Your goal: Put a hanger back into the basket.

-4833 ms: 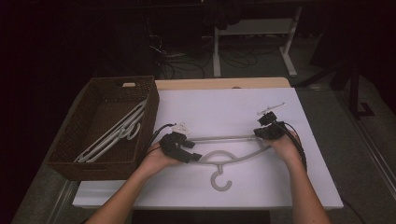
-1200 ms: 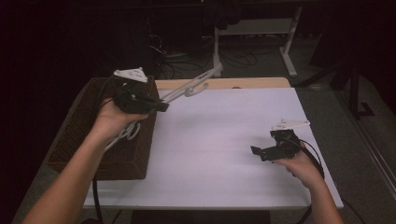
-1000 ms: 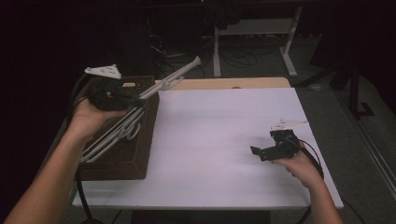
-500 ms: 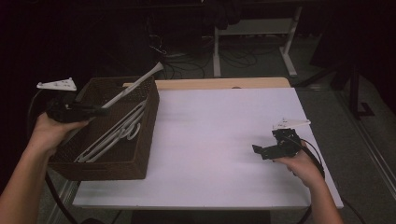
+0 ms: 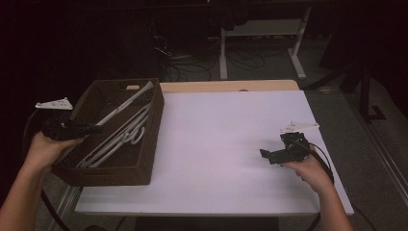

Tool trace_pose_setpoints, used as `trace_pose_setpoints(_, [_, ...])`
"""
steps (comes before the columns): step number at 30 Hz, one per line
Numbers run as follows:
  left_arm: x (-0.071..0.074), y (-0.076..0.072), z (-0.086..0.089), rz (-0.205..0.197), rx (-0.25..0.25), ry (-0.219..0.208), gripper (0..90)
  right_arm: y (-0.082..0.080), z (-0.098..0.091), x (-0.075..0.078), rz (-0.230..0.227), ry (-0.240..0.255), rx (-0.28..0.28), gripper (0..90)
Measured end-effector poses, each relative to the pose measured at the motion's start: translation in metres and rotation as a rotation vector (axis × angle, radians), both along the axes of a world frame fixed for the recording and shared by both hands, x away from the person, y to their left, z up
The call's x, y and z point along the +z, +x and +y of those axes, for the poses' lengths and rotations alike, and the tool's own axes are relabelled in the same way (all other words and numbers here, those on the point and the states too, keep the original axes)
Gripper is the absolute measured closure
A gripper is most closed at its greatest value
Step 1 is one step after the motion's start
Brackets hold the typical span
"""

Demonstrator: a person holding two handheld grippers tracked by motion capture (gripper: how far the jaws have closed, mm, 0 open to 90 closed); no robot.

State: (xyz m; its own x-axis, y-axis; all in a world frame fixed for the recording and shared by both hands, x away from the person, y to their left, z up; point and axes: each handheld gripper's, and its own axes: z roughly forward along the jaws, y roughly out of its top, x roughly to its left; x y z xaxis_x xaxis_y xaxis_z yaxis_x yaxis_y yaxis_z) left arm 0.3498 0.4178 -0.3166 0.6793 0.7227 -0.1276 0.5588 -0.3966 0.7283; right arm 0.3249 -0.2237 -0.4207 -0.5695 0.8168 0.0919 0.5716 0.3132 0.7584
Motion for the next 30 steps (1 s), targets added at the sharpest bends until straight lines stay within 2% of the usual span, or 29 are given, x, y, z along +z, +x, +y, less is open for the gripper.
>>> trace_pose_setpoints(8, [-0.026,0.009,-0.005,0.057,-0.001,0.045,81.8,0.0,0.0,0.0,0.002,0.001,-0.001,0.0])
trace_pose_setpoints(9, [-0.028,0.01,-0.005,0.055,0.004,0.04,80.4,0.0,0.0,0.0,0.0,0.002,0.001,0.0])
trace_pose_setpoints(10, [-0.029,0.01,-0.005,0.056,0.009,0.043,75.1,0.0,0.0,0.001,-0.002,0.001,0.003,0.0])
trace_pose_setpoints(12, [-0.029,0.01,-0.004,0.042,0.028,0.037,65.0,-0.001,0.0,0.001,-0.003,0.002,0.004,0.0])
trace_pose_setpoints(18, [-0.021,0.008,-0.01,0.007,0.033,-0.009,52.3,-0.001,0.001,0.005,-0.009,0.006,0.009,0.0])
trace_pose_setpoints(27, [-0.006,-0.002,-0.046,-0.056,-0.042,-0.089,35.7,-0.003,0.003,0.014,-0.024,0.009,0.03,0.0])
trace_pose_setpoints(30, [-0.003,-0.006,-0.063,-0.076,-0.073,-0.101,30.1,-0.006,0.004,0.022,-0.036,0.021,0.046,0.0])
